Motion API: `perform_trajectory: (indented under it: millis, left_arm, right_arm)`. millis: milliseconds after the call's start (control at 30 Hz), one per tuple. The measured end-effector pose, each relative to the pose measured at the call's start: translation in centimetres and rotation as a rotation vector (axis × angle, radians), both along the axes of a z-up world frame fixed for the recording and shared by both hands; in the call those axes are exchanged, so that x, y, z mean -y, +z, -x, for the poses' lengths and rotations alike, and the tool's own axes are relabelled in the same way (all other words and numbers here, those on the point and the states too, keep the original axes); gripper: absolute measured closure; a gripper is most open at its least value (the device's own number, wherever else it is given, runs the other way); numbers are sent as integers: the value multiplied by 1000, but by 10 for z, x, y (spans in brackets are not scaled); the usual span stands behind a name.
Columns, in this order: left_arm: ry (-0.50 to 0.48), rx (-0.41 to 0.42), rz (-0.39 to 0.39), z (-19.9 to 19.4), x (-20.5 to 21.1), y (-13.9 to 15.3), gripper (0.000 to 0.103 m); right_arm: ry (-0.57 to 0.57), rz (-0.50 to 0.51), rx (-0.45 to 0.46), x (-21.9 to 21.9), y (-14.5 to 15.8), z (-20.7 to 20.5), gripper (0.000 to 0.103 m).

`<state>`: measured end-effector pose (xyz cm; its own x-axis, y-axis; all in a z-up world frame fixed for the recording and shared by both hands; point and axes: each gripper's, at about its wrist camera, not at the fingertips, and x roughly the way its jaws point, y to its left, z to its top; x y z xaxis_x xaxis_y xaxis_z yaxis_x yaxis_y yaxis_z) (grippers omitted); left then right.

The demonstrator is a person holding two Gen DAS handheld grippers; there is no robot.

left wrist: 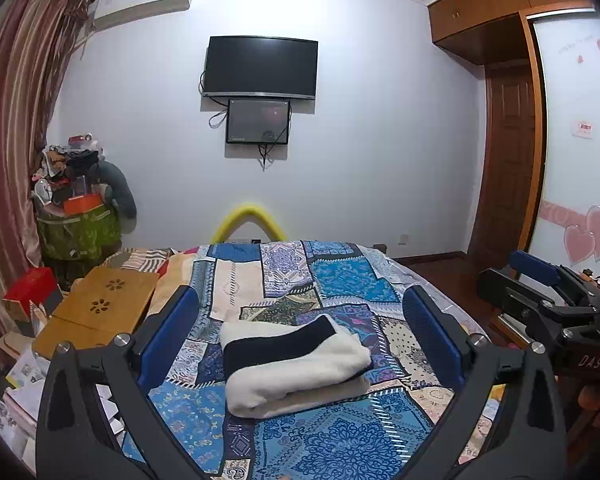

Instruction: Fold small clothes

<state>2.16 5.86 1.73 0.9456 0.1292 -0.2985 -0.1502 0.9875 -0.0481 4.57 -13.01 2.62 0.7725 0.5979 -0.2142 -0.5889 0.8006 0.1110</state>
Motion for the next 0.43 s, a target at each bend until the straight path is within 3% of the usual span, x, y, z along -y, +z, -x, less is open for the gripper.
perform_trajectory:
  millis: [433]
  left_arm:
    - [-4, -19, 28, -7, -4, -4, 0]
  right_arm:
    - [-9, -4, -13, 1, -4, -5, 0]
